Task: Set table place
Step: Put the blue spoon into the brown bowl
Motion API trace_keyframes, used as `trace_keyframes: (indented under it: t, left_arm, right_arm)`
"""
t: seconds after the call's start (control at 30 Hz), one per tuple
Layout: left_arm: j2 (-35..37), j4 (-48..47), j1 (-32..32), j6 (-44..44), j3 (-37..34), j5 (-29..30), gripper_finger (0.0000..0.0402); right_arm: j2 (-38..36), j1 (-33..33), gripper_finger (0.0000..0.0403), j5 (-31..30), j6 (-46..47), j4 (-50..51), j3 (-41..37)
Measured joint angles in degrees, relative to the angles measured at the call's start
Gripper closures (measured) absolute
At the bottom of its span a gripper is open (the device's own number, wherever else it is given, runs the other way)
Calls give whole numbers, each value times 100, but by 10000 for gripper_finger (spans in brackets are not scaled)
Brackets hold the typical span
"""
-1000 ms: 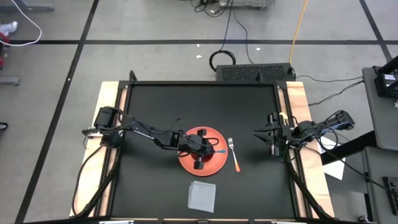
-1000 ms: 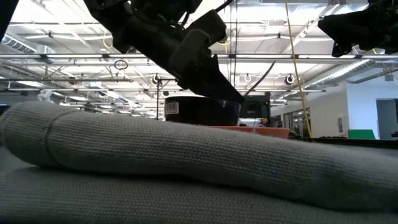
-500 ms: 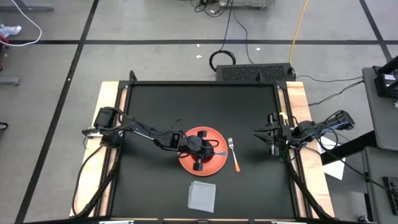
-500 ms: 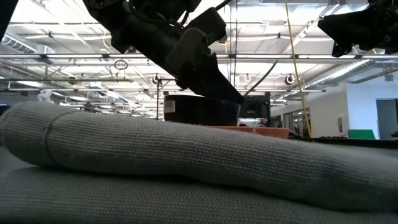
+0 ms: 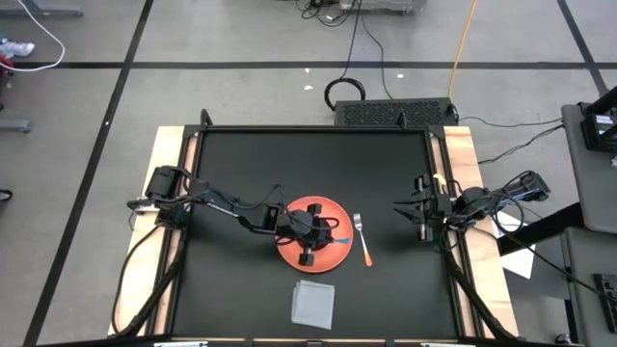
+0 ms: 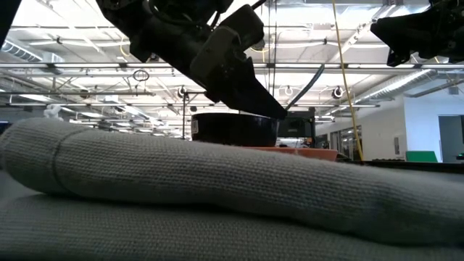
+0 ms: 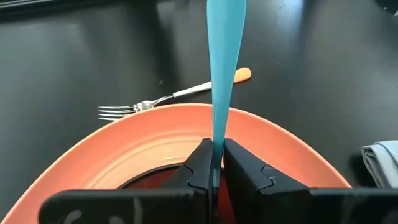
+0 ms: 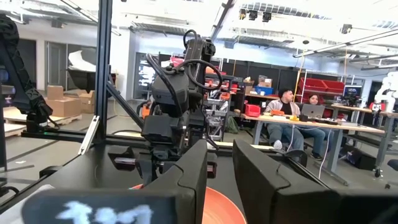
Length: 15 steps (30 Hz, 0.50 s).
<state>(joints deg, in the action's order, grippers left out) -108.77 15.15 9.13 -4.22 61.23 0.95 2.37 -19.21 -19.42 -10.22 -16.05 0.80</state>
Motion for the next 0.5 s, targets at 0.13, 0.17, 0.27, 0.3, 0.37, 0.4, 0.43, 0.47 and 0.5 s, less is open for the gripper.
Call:
trace_keyframes:
  t: [0.13,0.17,0.27,0.3,0.37,0.4,0.43,0.47,0.5]
  left_arm:
    - [0,1,0,1,0,0,360]
    - [1,1,0,1,0,0,360]
    - [0,6,-2,-1,0,0,359]
    - [1,4,-3,-1,0,0,359]
    - [2,3,-4,-1,0,0,359]
    - [1,4,-4,-1,0,0,358]
    - [2,5,-4,-1,0,0,355]
    - [2,3,-4,-1,0,0,351]
    - [0,3,-4,-1,0,0,345]
  right_arm:
    - [0,1,335,0,4,0,2]
    - [0,-1,335,2,4,0,2]
    - [0,0,335,0,7,0,2]
    - [0,-1,335,0,7,0,2]
    - [0,1,335,0,7,0,0]
    - [0,1,335,0,7,0,0]
    - [0,1,335,0,7,0,2]
    - [0,-1,335,0,7,0,0]
    - [0,0,335,1,7,0,2]
